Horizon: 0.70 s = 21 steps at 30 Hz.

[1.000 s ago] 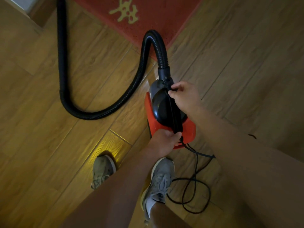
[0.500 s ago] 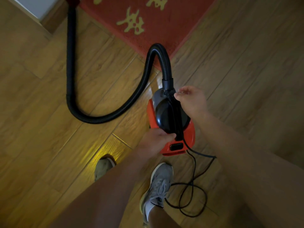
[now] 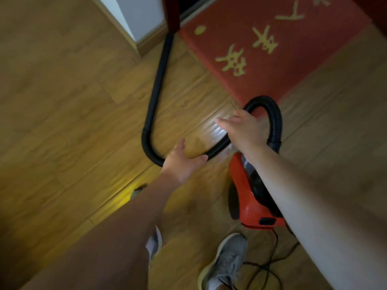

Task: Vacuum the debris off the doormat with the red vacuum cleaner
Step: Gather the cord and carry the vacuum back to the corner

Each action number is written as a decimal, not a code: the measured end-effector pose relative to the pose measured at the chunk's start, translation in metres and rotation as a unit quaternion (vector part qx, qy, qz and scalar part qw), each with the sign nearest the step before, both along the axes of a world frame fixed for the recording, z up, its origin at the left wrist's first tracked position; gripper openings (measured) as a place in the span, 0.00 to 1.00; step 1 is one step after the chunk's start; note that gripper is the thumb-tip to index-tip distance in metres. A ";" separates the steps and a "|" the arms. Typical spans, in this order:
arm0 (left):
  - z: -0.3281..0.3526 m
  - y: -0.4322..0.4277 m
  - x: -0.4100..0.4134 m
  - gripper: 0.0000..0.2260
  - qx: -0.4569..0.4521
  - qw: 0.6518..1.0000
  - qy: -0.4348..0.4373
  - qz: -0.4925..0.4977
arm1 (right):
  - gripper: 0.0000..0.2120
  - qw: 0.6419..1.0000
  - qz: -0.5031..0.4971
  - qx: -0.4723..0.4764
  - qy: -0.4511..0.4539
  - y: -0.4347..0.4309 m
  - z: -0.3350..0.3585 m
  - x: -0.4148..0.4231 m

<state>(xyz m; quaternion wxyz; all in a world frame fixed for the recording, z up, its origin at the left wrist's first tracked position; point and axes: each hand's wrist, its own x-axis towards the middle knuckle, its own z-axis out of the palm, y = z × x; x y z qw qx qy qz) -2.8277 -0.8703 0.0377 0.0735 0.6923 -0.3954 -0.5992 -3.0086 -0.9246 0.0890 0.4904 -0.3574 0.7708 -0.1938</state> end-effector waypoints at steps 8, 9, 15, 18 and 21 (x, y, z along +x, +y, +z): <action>-0.018 -0.059 0.109 0.47 0.003 1.000 -0.009 0.025 | 0.36 0.999 0.015 0.033 -0.013 -0.089 -0.012 0.113; -0.021 -0.065 0.116 0.48 0.004 1.000 -0.003 0.028 | 0.37 0.999 0.018 0.037 -0.015 -0.098 -0.015 0.123; -0.051 -0.113 0.151 0.45 -0.010 1.000 -0.003 0.025 | 0.40 0.998 0.037 0.049 -0.007 -0.139 -0.060 0.172; -0.081 -0.133 0.156 0.45 -0.016 0.999 -0.025 0.015 | 0.39 0.997 0.052 0.057 0.000 -0.155 -0.097 0.184; -0.122 -0.147 0.156 0.44 -0.018 0.998 -0.061 -0.007 | 0.38 0.996 0.066 0.053 -0.007 -0.172 -0.142 0.191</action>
